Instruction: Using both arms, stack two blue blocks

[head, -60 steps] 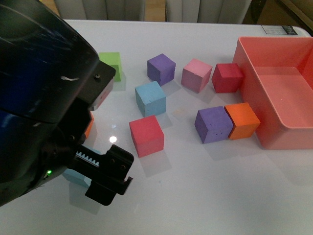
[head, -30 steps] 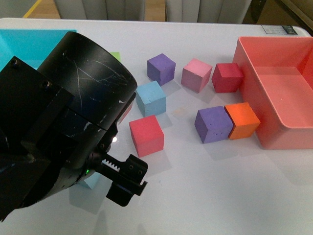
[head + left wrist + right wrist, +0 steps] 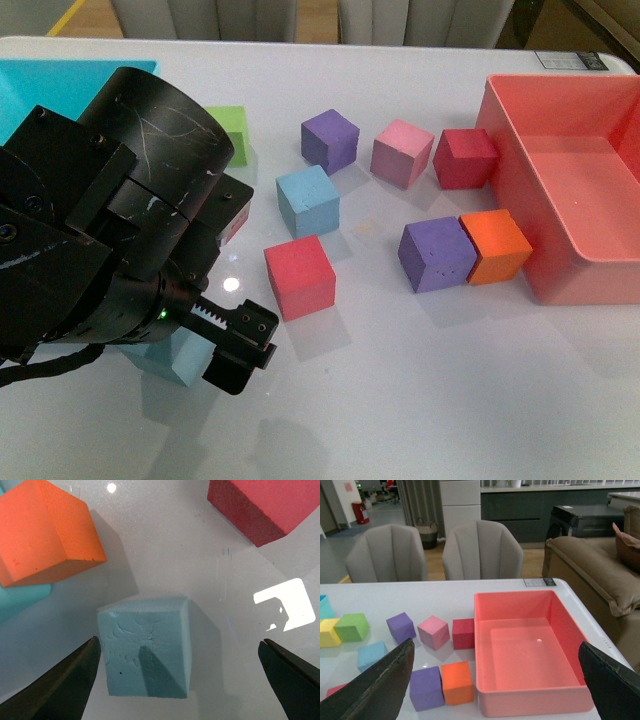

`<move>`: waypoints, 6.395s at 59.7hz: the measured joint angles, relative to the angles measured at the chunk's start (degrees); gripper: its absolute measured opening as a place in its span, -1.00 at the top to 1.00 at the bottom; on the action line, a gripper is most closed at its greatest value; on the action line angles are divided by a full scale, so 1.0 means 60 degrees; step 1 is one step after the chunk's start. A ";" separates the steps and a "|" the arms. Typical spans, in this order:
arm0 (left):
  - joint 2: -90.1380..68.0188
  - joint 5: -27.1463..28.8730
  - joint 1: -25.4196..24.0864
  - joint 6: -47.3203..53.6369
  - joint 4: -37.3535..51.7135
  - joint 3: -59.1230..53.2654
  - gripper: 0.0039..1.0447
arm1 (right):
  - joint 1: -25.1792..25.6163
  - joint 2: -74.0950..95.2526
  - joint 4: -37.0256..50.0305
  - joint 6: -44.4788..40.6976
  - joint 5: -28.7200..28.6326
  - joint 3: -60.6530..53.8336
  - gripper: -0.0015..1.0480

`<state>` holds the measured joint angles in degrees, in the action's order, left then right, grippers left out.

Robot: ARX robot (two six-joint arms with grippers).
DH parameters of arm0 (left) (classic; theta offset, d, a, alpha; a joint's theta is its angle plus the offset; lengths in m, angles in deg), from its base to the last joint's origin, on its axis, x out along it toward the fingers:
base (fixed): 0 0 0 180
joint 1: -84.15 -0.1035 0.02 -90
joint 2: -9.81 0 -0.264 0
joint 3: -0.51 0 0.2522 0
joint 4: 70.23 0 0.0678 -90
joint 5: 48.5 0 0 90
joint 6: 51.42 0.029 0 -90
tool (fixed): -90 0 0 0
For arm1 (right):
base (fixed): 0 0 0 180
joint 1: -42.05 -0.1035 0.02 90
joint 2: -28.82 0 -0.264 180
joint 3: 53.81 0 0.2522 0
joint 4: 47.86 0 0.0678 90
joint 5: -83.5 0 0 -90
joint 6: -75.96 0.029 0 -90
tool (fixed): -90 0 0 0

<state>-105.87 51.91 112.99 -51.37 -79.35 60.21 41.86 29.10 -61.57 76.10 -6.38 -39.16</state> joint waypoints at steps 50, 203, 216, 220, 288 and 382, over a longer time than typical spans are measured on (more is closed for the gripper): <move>-0.0641 -0.0117 -0.0761 0.0346 -0.0310 0.0423 -0.84 | 0.0000 0.0000 0.0000 0.0004 0.0000 0.0000 -0.83; -0.4295 -0.0306 0.0368 0.2106 -0.6357 1.0440 0.20 | 0.0000 -0.0004 -0.0004 0.0000 0.0000 0.0000 -0.83; -0.4685 -0.0222 0.0222 0.2186 -0.6575 1.0805 0.21 | 0.0000 0.0000 -0.0004 0.0000 0.0000 0.0000 -0.83; -0.4750 -0.0226 0.0182 0.2208 -0.6590 1.0848 0.21 | 0.0000 0.0000 -0.0004 0.0000 0.0000 0.0000 -0.83; -0.3526 -0.0572 0.0131 0.2284 -0.5337 0.9129 -0.84 | 0.0000 0.0000 -0.0004 0.0000 0.0000 0.0000 -0.83; 1.0867 -0.1603 -0.4408 0.0007 0.7114 -0.7289 0.97 | 0.0000 -0.0004 -0.0004 0.0000 -0.0018 0.0000 -0.83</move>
<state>-40.67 42.30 86.54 -51.32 -36.66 16.47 41.86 29.08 -61.59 76.10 -6.49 -39.16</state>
